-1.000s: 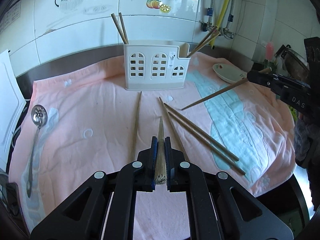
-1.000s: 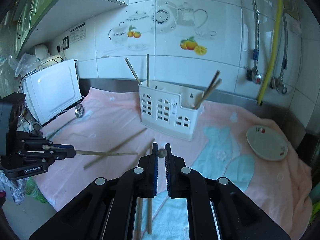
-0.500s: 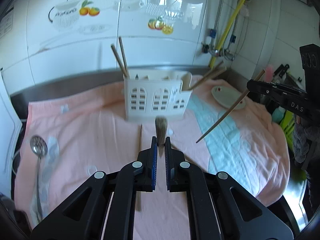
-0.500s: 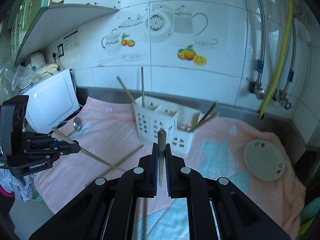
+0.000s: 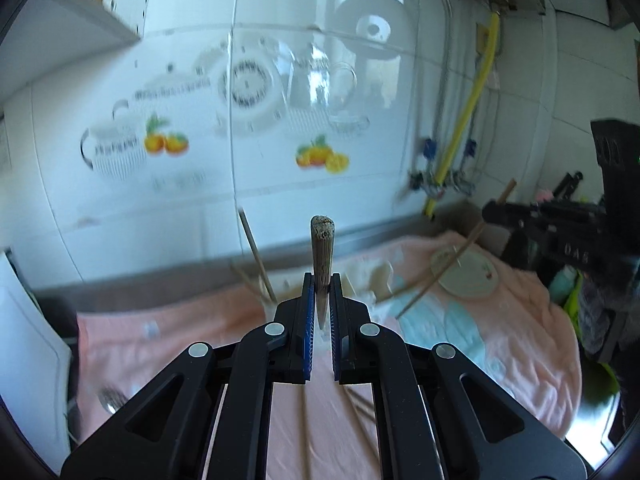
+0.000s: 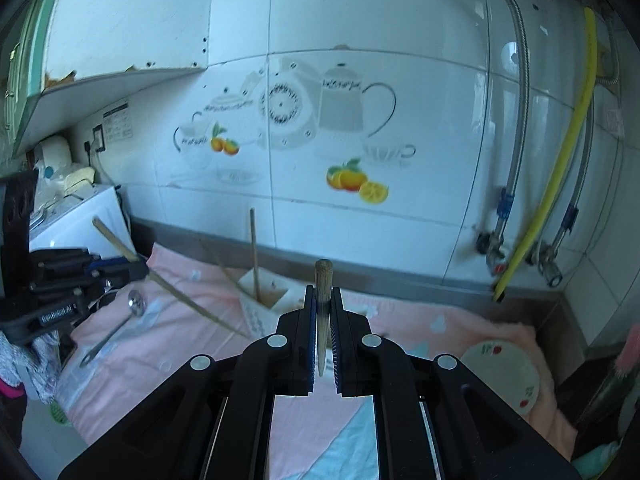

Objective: Organize utensils
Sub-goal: 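Lift both chopsticks upright and carry them toward the white holder, then lower both chopsticks into the white holder and open both tools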

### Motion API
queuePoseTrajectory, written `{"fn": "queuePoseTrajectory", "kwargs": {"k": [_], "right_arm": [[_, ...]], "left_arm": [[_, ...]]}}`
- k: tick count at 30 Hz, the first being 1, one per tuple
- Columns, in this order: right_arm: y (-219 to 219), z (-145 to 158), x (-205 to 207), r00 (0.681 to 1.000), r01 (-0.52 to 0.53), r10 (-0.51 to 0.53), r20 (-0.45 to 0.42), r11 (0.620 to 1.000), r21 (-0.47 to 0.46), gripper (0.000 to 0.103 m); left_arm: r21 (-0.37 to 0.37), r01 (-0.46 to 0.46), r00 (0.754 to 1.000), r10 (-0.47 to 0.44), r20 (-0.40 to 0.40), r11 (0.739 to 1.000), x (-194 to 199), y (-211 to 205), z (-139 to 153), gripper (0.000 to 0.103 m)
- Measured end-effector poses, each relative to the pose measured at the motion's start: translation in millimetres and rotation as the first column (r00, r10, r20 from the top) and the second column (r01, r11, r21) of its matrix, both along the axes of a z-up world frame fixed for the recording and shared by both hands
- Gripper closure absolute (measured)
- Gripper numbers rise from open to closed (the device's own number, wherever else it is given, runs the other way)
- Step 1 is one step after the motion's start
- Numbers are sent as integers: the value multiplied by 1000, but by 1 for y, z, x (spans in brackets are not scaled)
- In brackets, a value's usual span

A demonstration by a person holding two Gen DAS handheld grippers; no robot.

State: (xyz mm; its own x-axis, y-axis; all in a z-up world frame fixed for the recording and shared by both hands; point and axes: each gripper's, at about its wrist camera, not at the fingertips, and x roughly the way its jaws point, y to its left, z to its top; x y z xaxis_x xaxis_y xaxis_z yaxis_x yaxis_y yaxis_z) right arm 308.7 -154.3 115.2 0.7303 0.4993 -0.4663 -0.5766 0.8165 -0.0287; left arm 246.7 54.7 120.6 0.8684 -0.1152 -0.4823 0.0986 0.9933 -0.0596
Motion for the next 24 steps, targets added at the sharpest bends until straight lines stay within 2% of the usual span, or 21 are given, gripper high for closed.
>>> {"fn": "queuePoseTrajectory", "kwargs": {"k": [5, 8, 24], "right_arm": [[7, 10, 22, 1000, 24, -24, 6, 999, 23, 96], [13, 8, 35, 999, 34, -34, -4, 999, 21, 96], [29, -45, 76, 992, 47, -48, -118, 999, -9, 96]], "left_arm": [[8, -29, 999, 29, 35, 1000, 22, 8, 20, 97], [13, -47, 999, 46, 28, 999, 35, 13, 20, 97], [-15, -103, 985, 100, -140, 995, 95, 29, -40, 97]]}}
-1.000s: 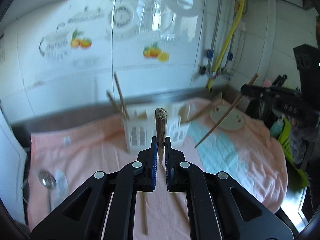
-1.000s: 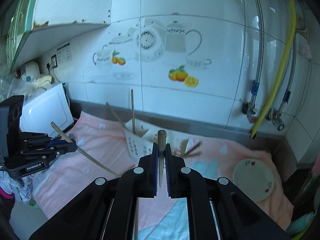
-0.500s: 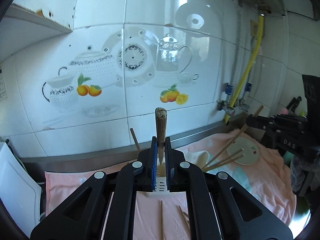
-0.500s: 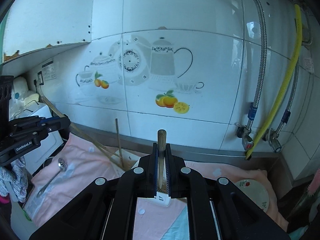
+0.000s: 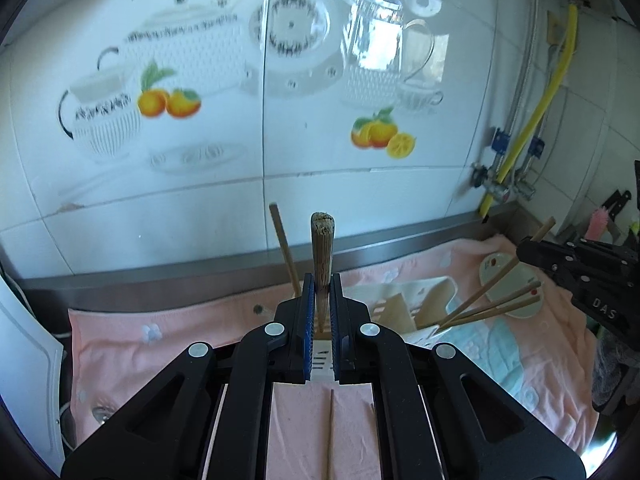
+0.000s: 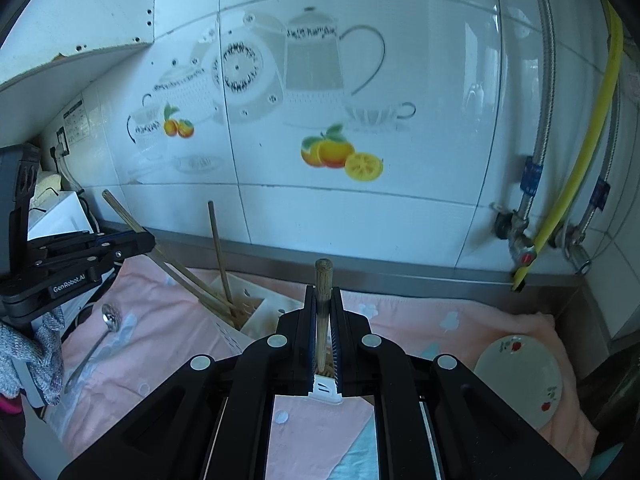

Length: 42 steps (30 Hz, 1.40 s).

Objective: Organize utensils
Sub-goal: 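Lower both chopsticks into the white holder and open both tools, then move both tools back and grasp a chopstick with the right tool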

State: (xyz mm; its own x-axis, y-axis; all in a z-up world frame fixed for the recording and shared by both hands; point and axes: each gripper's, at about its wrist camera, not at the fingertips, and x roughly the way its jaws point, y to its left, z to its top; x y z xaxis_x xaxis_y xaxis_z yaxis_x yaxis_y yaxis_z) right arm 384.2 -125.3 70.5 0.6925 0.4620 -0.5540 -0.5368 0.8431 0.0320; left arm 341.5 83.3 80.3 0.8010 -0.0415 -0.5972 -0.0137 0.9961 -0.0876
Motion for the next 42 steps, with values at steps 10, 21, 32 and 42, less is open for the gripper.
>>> {"fn": "queuePoseTrajectory", "kwargs": {"k": [10, 21, 32, 42], "right_arm": [[-3, -15, 9, 1000, 13, -13, -23, 1000, 0, 96], [-13, 3, -7, 999, 15, -16, 33, 1000, 25, 74], [-41, 23, -64, 993, 1, -7, 120, 998, 58, 56], [-62, -5, -125, 992, -31, 24, 122, 998, 52, 52]], "left_arm": [[-5, 0, 999, -1, -45, 1000, 10, 0, -15, 97], [2, 12, 1000, -12, 3, 1000, -5, -4, 1, 81], [9, 10, 998, -10, 66, 1000, -60, -8, 12, 59], [-15, 5, 997, -4, 83, 1000, -120, -9, -10, 52]]}}
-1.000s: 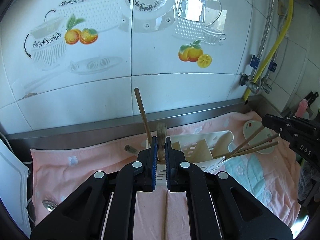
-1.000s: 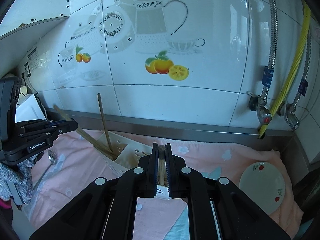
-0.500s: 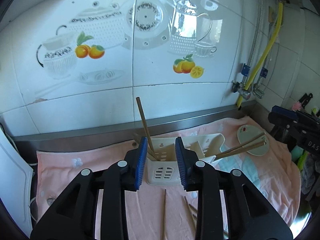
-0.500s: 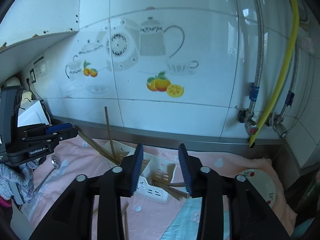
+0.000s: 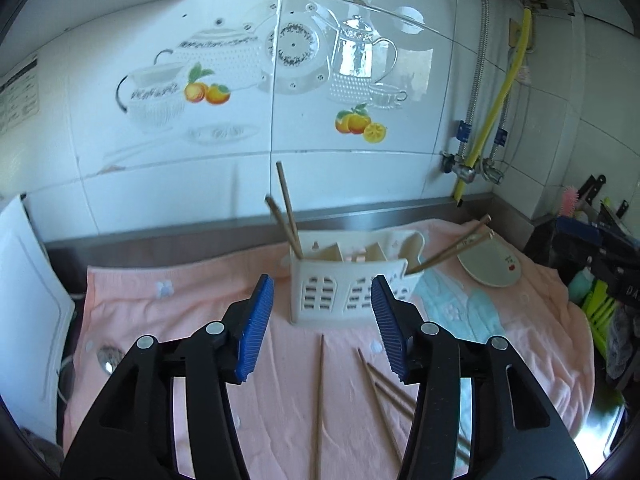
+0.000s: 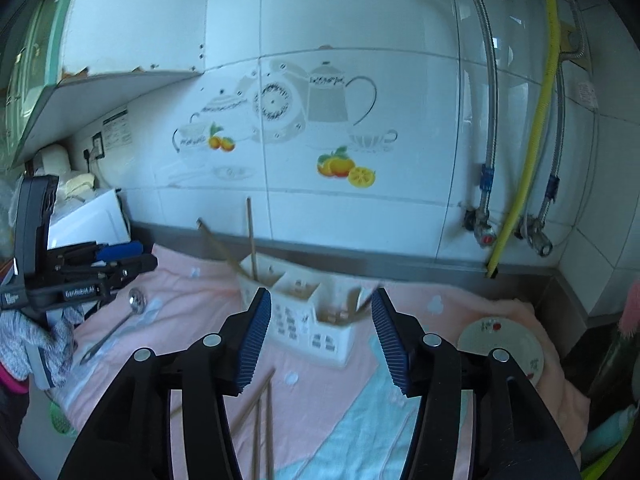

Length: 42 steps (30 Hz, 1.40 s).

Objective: Organize utensils
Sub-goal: 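Move both tools back and grasp a chopstick with the right tool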

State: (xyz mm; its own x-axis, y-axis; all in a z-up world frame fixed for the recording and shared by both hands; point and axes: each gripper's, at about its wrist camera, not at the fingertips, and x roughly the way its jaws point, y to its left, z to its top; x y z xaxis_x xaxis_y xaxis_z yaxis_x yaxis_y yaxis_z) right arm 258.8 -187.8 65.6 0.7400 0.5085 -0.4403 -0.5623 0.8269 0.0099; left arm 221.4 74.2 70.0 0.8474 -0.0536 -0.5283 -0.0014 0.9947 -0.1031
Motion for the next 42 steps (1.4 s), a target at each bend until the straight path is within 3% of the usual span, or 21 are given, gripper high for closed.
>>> {"fn": "queuePoseTrajectory", "kwargs": {"k": [11, 22, 32, 42], "right_arm": [[-9, -66, -52, 999, -26, 25, -29, 999, -45, 52], [-10, -144, -76, 988, -59, 47, -147, 996, -74, 54], [2, -203, -78, 965, -100, 66, -252, 987, -123, 73], [13, -226, -70, 953, -126, 80, -293, 982, -143, 90]], "left_arm": [[-27, -26, 999, 25, -35, 999, -50, 3, -52, 50], [-63, -43, 995, 37, -94, 997, -81, 0, -101, 48], [-103, -84, 989, 70, -132, 991, -101, 9, -126, 48], [-101, -94, 986, 78, -147, 990, -113, 6, -137, 48]]}}
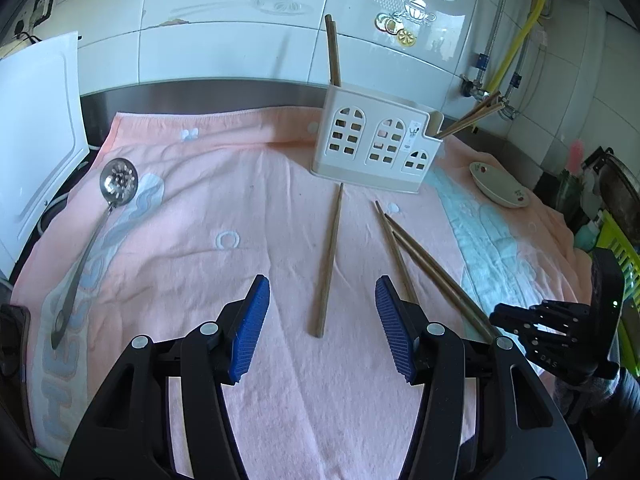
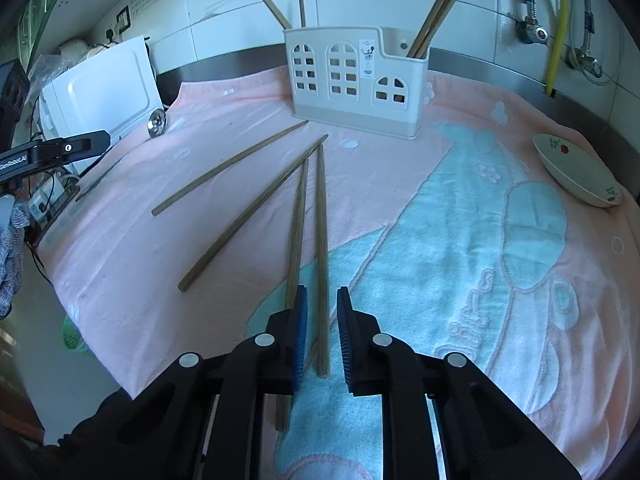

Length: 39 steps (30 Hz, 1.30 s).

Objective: Organize utensils
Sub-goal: 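Move both tools back and grasp a chopstick with the right tool, then grasp a chopstick with the left tool while the right tool lifts its chopstick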

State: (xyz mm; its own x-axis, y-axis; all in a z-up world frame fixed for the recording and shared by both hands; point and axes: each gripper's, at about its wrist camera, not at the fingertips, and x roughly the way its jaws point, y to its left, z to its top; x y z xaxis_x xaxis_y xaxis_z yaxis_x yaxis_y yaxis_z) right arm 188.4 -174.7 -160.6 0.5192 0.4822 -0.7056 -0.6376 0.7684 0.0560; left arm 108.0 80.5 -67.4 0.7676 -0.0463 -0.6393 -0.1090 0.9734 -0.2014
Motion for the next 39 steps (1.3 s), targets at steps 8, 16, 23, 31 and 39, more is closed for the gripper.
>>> {"fn": "queuePoseTrajectory", "kwargs": {"k": [8, 16, 23, 31, 39], "right_arm": [[8, -12, 6, 1000, -3, 3, -8, 999, -37, 92], [8, -14, 6, 1000, 2, -1, 12, 999, -47, 97], [2, -5, 2, 1000, 9, -9, 27, 1000, -22, 97], [-13, 31, -8, 995, 21, -25, 99, 999, 44, 97], [-19, 62, -14, 987, 21, -35, 155, 996, 92, 97]], "left_arm": [[-5, 30, 999, -30, -14, 1000, -5, -13, -9, 48], [-15, 83, 996, -83, -39, 996, -6, -35, -22, 48], [-28, 138, 988, -140, -72, 990, 1, -61, -39, 48], [-63, 177, 979, -182, -92, 982, 13, -86, -52, 56], [-73, 175, 978, -182, -104, 982, 29, -98, -62, 72]]}}
